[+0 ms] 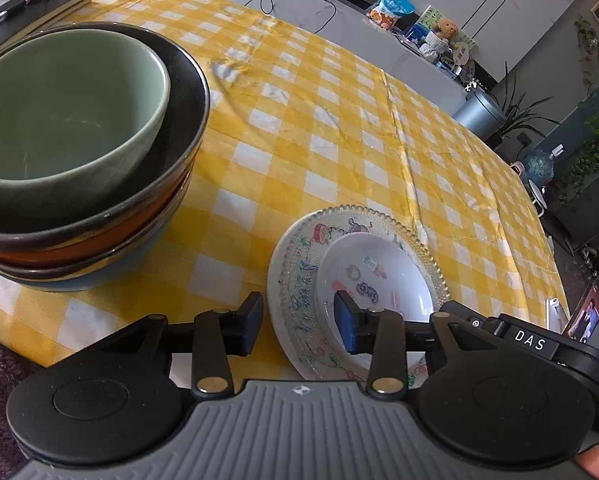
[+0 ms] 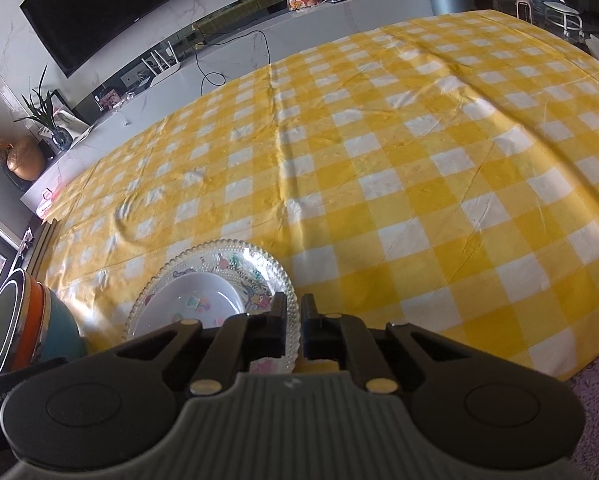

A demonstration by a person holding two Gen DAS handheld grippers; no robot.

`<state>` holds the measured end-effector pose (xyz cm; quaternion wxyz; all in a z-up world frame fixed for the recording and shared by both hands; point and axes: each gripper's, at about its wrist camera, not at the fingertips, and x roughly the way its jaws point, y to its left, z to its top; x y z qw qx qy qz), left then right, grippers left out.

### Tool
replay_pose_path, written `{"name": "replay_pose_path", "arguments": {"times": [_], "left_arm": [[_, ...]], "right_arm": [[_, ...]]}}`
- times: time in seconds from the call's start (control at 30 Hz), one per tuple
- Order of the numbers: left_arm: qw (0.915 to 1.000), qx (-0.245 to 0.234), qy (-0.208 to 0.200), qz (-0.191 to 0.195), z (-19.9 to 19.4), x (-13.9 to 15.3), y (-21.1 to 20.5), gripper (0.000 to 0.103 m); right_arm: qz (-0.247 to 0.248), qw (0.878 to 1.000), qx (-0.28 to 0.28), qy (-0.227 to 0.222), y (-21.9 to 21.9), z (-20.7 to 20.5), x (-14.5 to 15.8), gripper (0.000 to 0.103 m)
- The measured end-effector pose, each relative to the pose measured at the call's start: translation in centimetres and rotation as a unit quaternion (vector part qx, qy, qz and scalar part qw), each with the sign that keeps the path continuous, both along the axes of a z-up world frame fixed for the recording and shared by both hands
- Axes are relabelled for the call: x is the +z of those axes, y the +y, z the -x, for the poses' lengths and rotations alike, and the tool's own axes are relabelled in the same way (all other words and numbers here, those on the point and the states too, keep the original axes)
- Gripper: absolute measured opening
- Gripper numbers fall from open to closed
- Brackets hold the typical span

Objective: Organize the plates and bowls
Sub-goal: 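Open the left gripper off the white bowl rim and lift away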

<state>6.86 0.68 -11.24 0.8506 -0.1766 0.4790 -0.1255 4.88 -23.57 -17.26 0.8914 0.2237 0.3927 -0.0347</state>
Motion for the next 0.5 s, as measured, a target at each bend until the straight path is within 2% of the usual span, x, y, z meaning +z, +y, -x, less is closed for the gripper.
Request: {"name": "replay_pose_path", "arguments": {"times": [0.27, 0.5], "left_arm": [[0.9999, -0.007, -0.004, -0.015, 0.1, 0.0, -0.4, 0.037], [0.9963, -0.022, -0.039, -0.074, 1.1, 1.5, -1.8, 0.037]], "right_arm": [[0.005, 1.000, 0.003, -0.001, 0.3, -0.1, 0.0, 0.004], [0.045, 0.999, 0.000, -0.027, 0.6, 0.5, 1.6, 0.011]]}}
